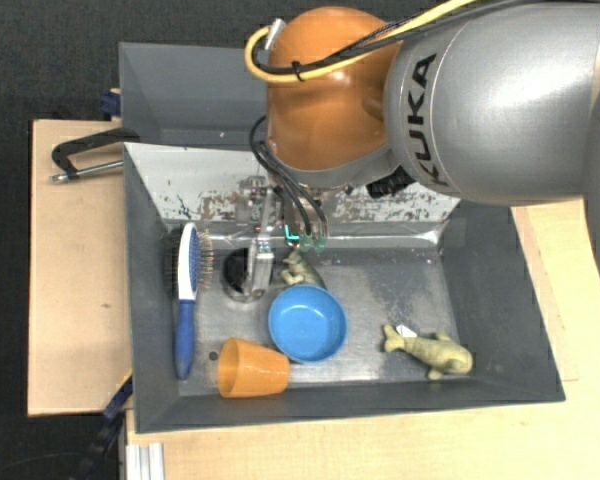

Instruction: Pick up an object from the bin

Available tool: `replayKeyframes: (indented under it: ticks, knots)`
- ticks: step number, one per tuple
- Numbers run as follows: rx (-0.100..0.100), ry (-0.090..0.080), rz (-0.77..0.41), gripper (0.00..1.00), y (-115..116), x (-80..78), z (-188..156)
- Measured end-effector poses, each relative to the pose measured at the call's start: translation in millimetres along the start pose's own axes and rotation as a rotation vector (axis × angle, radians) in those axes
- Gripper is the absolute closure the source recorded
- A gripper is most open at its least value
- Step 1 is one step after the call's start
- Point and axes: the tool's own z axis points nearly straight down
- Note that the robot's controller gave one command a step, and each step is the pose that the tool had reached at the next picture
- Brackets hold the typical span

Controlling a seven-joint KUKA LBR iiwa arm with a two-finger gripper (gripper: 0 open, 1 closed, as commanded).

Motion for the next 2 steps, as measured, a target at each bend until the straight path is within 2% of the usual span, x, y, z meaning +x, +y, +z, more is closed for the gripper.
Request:
replayKeyframes:
  ticks: [1, 2]
  knots:
    - [0.003, 0.002, -0.091, 0.00, -97.8, 8.5, 159.1]
    - [-0.001, -0.006, -0.093, 1.00, -94.5, 6.4, 154.4]
